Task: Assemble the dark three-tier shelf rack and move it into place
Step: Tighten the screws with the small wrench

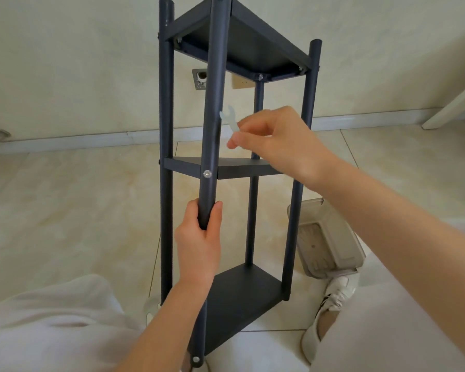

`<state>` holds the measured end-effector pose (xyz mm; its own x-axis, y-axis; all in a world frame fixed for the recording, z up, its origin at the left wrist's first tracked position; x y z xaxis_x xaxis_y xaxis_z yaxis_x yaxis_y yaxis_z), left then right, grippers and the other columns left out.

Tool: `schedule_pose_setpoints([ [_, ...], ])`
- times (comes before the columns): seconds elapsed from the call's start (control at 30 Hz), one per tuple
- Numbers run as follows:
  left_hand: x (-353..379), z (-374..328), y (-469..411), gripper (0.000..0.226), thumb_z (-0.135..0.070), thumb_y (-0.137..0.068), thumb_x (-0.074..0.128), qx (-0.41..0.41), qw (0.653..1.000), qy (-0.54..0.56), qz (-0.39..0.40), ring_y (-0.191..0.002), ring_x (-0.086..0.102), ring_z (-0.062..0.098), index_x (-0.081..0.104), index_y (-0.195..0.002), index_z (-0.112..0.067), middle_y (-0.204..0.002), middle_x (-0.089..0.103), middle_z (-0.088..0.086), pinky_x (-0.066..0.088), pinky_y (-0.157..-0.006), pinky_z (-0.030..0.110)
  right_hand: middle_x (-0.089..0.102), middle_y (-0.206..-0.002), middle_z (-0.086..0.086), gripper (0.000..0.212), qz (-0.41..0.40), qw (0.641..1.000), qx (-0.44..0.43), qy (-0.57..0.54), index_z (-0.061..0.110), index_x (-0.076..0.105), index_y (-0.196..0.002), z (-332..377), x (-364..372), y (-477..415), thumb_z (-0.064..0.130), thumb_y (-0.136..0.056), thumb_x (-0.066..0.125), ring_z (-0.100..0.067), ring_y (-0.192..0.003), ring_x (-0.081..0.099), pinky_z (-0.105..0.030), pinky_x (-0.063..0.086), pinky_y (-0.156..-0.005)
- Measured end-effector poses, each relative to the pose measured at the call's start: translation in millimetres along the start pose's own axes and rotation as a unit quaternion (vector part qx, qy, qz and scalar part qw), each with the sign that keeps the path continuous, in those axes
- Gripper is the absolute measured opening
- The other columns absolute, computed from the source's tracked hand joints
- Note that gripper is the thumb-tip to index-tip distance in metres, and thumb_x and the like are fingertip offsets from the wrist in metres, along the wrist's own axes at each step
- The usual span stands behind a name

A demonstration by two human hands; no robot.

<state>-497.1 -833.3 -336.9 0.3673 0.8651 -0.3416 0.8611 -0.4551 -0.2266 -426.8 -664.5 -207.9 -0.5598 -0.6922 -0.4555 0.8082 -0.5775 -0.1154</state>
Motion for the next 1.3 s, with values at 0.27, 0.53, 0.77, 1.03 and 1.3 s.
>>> schedule_pose_setpoints([
  [0.27, -9.6, 6.7, -15.9, 0.046, -0.068, -0.084, 0.05, 0.007, 1.0, 0.008, -0.017, -0.048, 0.051, 0.012, 0.06, -0.092, -0.024, -0.059, 0.053, -0.01, 0.045, -0.047, 0.03, 0.065, -0.084, 0.008, 0.015, -0.188, 0.98, 0.053, -0.033, 0.019, 0.073, -0.095, -69.1, 54.2, 60.5, 0.024, -0.098, 0.059, -0.002, -0.083, 0.058, -0.011, 0.045, -0.069],
  [0.53, -7.7, 10.8, -16.8, 0.053, -0.082, -0.083, 0.044, 0.009, 1.0, 0.021, -0.018, -0.049, 0.052, 0.016, 0.057, -0.086, -0.03, -0.06, 0.055, -0.004, 0.043, -0.049, 0.033, 0.054, -0.061, 0.01, 0.018, -0.198, 0.974, 0.071, -0.086, 0.013, 0.069, -0.094, -93.2, 107.9, 51.5, 0.02, -0.101, 0.053, -0.006, -0.06, 0.054, -0.014, 0.044, -0.056],
  [0.77, -5.6, 9.7, -20.7, 0.056, -0.077, -0.087, 0.045, 0.01, 1.0, 0.02, -0.011, -0.05, 0.054, 0.019, 0.063, -0.091, -0.025, -0.061, 0.056, -0.002, 0.047, -0.049, 0.038, 0.056, -0.066, 0.009, 0.019, -0.155, 0.986, -0.012, -0.059, 0.011, 0.069, -0.09, -89.9, 113.6, 36.6, 0.018, -0.101, 0.055, -0.005, -0.061, 0.052, -0.01, 0.037, -0.057],
  [1.03, -10.0, 10.8, -20.1, 0.044, -0.053, -0.098, 0.048, 0.016, 0.999, 0.036, -0.01, -0.05, 0.052, 0.023, 0.062, -0.098, -0.011, -0.062, 0.054, 0.0, 0.044, -0.049, 0.037, 0.047, -0.058, 0.008, 0.025, -0.144, 0.988, -0.056, -0.021, 0.004, 0.059, -0.079, -87.7, 114.1, 33.9, 0.014, -0.101, 0.051, -0.012, -0.052, 0.047, -0.019, 0.036, -0.05],
  [1.3, -13.1, 10.3, -21.2, 0.047, -0.048, -0.1, 0.048, 0.016, 0.998, 0.051, -0.018, -0.05, 0.05, 0.027, 0.065, -0.116, -0.008, -0.063, 0.053, 0.004, 0.047, -0.048, 0.042, 0.043, -0.047, 0.011, 0.032, -0.057, 0.996, 0.021, -0.07, 0.007, 0.059, -0.065, -88.6, 114.0, 7.5, 0.012, -0.096, 0.054, -0.006, -0.048, 0.04, -0.015, 0.033, -0.05],
])
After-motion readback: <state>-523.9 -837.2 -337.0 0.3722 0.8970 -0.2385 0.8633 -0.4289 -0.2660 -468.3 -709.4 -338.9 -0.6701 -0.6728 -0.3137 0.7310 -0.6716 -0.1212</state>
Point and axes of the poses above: each hand's wrist, its own y-axis away from the middle knuckle, its own x-axis out of the palm, z = x × y, the point moved 5 cm from there along -y, towards the middle knuckle
